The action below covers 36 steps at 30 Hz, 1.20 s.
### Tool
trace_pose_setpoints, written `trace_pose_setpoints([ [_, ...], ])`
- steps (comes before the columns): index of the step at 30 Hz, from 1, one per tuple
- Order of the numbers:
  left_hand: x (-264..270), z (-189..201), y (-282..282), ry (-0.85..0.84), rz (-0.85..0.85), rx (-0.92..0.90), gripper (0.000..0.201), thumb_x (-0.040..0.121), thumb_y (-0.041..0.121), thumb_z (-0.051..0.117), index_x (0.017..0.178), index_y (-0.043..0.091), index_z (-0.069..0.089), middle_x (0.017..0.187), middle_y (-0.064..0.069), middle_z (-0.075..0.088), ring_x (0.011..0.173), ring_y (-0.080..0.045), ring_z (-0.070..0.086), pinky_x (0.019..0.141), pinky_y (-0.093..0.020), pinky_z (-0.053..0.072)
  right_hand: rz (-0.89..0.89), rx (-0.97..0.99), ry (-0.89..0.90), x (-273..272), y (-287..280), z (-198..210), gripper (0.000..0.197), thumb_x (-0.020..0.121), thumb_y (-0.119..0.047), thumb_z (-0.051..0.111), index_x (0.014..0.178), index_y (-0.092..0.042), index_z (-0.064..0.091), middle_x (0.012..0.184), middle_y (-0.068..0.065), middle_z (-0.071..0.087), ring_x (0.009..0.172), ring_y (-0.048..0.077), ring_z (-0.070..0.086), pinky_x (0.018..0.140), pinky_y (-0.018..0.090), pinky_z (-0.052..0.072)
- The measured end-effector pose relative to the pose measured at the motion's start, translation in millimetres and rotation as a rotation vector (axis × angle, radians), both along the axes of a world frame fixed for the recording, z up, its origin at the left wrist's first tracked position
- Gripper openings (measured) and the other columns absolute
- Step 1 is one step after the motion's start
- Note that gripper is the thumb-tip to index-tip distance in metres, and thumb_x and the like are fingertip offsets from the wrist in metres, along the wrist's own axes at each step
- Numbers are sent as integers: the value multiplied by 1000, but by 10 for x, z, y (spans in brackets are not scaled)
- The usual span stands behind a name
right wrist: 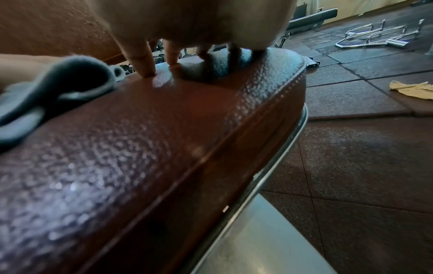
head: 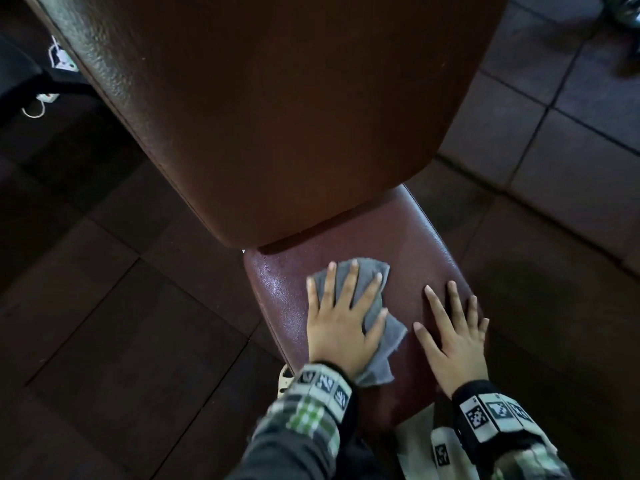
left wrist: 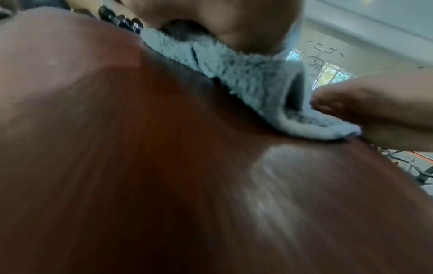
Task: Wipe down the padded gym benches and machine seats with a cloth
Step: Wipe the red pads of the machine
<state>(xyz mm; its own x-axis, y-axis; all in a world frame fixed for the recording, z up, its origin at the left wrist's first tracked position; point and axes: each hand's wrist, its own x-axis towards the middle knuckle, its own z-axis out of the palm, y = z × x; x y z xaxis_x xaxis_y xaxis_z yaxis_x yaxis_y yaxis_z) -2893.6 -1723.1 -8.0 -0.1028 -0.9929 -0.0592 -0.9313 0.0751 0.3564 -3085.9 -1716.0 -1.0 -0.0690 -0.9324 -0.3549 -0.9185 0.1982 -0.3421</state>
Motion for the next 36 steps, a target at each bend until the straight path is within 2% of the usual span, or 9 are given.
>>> trace_pose_setpoints([
  [4,289,-21,-615,-13,113,-2,55,90,56,43,142,38,48,149,-3,48,136,-37,41,117,-55,17,1,15,-5,2,-4,17,66,76,-69,21,139,-55,10,151,-22,-10,139,13,-21,111,42,-13],
  [8,631,21,-765,-25,321,45,51,90,56,38,135,38,56,113,-12,69,105,-41,61,106,-56,36,1,28,-12,-2,-6,33,66,75,-70,20,139,-55,10,151,-22,-11,138,12,-22,111,41,-14],
  [15,600,-82,79,73,521,-10,59,94,52,41,146,25,47,155,-18,35,139,-50,30,111,-65,27,3,4,-6,-7,-7,18,65,77,-68,22,140,-52,13,152,-20,-7,141,16,-18,113,44,-10],
  [20,343,-41,103,-16,206,-36,57,93,54,40,147,34,44,159,-8,31,145,-43,24,117,-61,10,9,7,-6,-17,-4,14,65,78,-68,22,140,-52,13,152,-20,-7,141,17,-17,113,45,-9],
  [23,418,-36,-299,-37,99,-53,54,92,55,41,144,37,46,157,-5,36,143,-39,29,118,-58,11,3,8,-7,-12,-5,10,65,77,-68,22,140,-53,13,152,-21,-8,141,17,-16,113,45,-9],
  [27,730,4,-662,-42,202,-22,52,89,56,43,137,39,54,122,-11,66,109,-41,59,105,-53,38,-1,5,-16,-13,-2,16,65,78,-69,22,140,-53,13,152,-21,-7,141,15,-18,113,43,-10],
  [30,931,-20,-659,-8,310,-50,48,89,52,44,128,34,63,99,-16,70,99,-42,61,103,-55,40,5,12,-9,-11,5,20,66,78,-69,21,140,-53,12,152,-21,-8,140,14,-19,112,42,-11],
  [33,924,-117,-395,52,436,-85,50,91,48,46,132,22,60,125,-24,58,121,-47,48,107,-62,33,6,12,-12,-10,1,21,66,78,-69,21,141,-52,12,153,-19,-8,140,15,-19,112,42,-12],
  [36,767,-162,14,268,622,-17,59,94,50,42,149,29,37,159,-17,24,141,-45,27,110,-63,32,2,9,-16,-10,-2,33,66,77,-69,21,141,-51,13,153,-19,-6,140,15,-18,112,43,-11],
])
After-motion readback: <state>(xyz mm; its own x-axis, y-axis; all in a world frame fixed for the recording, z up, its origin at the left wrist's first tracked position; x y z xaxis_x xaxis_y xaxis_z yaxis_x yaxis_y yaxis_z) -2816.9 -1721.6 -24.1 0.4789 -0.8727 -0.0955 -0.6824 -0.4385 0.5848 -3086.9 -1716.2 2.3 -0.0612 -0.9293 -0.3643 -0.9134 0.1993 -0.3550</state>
